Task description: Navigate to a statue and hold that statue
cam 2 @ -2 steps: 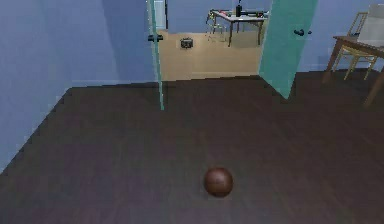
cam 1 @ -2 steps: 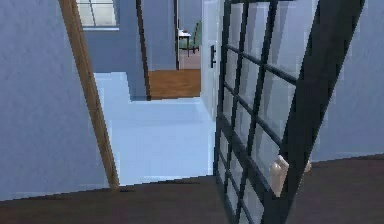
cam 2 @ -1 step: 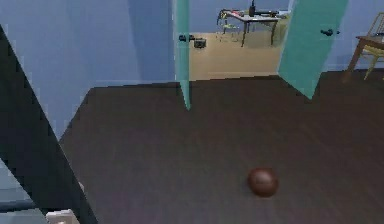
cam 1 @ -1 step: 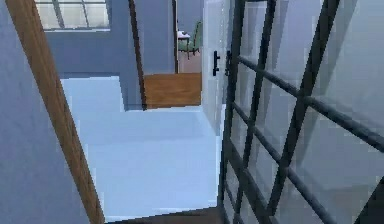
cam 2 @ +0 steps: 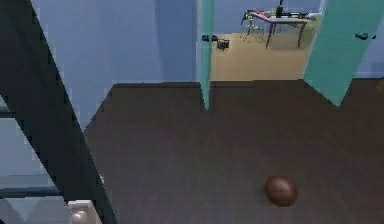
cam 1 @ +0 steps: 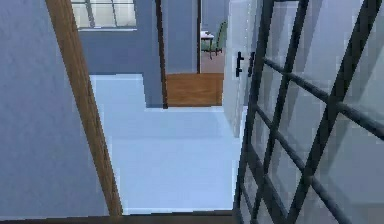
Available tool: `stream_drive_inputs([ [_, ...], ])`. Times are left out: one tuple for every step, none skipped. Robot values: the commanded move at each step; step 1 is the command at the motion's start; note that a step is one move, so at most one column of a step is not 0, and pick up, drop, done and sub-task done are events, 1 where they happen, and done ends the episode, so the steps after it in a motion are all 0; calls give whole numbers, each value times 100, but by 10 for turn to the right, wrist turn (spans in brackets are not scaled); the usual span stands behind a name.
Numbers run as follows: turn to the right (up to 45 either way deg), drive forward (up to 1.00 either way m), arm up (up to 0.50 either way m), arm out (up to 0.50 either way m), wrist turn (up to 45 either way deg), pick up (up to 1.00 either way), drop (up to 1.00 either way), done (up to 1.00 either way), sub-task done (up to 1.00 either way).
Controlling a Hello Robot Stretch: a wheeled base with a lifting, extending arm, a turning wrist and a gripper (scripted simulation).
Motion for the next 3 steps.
stream_drive_inputs([
  [0,100,0,0,0,0,0,0,0],
  [-90,0,0,0,0,0,0,0,0],
  [-30,0,0,0,0,0,0,0,0],
])
